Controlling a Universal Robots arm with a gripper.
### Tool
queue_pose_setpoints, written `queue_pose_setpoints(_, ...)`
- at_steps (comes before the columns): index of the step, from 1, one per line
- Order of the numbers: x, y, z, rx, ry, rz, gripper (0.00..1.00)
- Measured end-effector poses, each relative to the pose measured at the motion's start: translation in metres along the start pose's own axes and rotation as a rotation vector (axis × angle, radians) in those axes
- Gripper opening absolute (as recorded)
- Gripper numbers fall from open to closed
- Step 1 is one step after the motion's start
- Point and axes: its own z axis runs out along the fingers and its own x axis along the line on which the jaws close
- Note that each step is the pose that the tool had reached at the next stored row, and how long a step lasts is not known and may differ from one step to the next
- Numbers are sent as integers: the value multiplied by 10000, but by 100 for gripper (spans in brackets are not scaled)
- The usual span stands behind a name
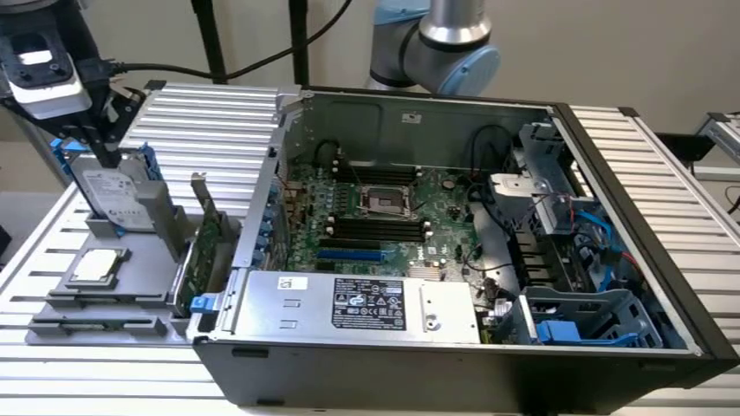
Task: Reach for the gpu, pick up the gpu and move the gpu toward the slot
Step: 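Reach for the gpu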
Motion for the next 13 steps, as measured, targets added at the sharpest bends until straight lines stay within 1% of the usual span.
queue_pose_setpoints(3, -131, -51, -1, 2, 11, 1, 11)
queue_pose_setpoints(6, -215, -111, 13, 6, 7, 2, 11)
queue_pose_setpoints(13, -347, -230, 93, 36, -67, -1, 11)
